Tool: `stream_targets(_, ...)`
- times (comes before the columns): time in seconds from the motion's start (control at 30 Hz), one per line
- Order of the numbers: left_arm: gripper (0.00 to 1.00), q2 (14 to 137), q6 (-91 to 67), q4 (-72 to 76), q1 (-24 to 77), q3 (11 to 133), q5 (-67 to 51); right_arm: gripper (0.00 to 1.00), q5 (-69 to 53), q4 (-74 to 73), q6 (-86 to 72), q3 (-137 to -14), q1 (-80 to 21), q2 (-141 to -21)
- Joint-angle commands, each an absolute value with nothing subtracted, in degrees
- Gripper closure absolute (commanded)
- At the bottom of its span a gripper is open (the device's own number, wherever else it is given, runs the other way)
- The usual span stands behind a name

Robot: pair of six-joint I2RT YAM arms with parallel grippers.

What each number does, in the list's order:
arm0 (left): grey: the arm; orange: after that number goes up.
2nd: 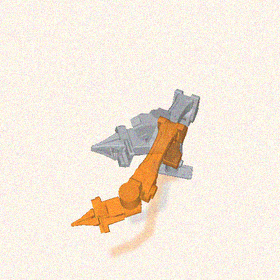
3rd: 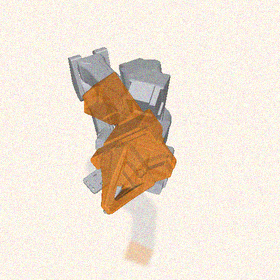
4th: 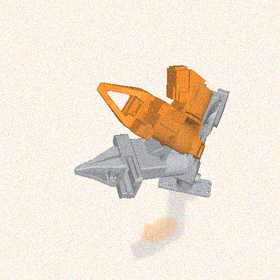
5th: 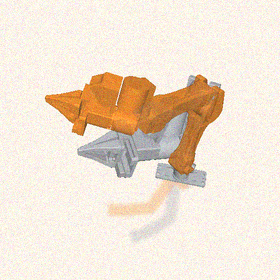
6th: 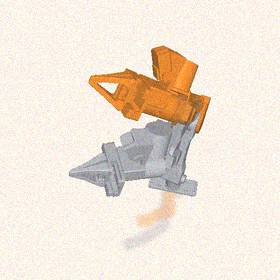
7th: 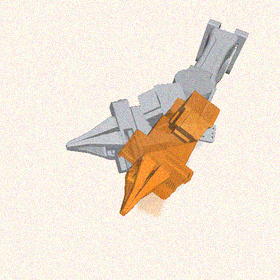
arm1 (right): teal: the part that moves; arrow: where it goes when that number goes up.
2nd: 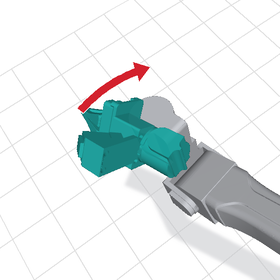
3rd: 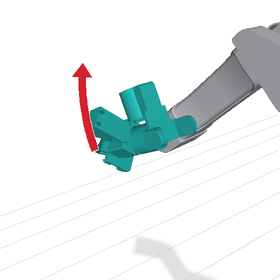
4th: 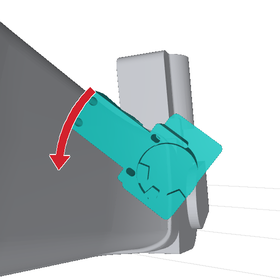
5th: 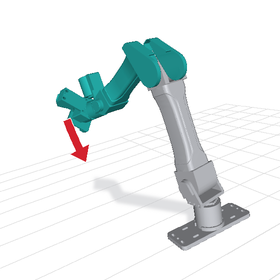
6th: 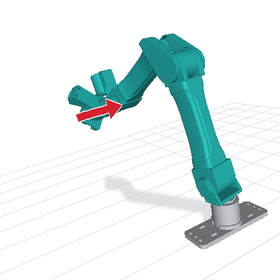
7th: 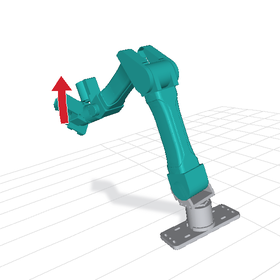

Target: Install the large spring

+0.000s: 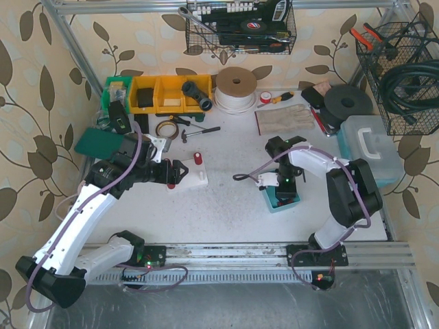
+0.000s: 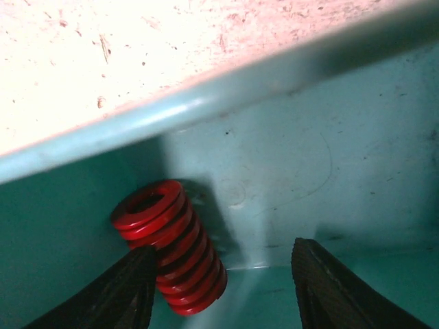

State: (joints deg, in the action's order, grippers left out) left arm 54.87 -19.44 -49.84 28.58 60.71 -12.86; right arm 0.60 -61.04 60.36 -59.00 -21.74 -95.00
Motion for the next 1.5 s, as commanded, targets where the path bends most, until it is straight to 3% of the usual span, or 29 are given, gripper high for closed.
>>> stream_targets(0.0, 0.11, 54.0, -17.5, -49.7, 28.9, 60.2, -10.8, 0.46, 6.0, -51.1, 60.6, -55.6, -21.1, -97.6)
stream_targets(0.17, 0.10, 54.6, -17.1, -49.3, 28.9, 60.1, -10.6, 0.57, 5.4, -48.4, 58.8, -58.0, -21.0, -97.2)
stream_targets(0.37, 0.10, 54.9, -17.1, -48.5, 28.9, 59.8, -10.5, 0.59, 3.5, -48.4, 58.3, -59.3, -20.6, -91.7)
stream_targets(0.77, 0.09, 54.5, -16.8, -47.7, 29.4, 58.5, -10.3, 0.45, -3.4, -67.9, 60.1, -61.5, -20.1, -89.0)
stream_targets(1.07, 0.07, 55.5, -14.6, -48.2, 30.8, 59.3, -7.8, 0.42, -6.0, -60.7, 60.1, -58.8, -20.0, -94.8)
stream_targets(1.33, 0.07, 56.3, -15.4, -46.4, 30.9, 58.5, -7.5, 0.43, 1.9, -48.2, 60.2, -51.3, -20.4, -94.3)
stream_targets(1.47, 0.06, 57.0, -15.2, -46.5, 30.9, 59.1, -7.1, 0.45, 2.7, -44.4, 59.1, -53.5, -20.1, -93.0)
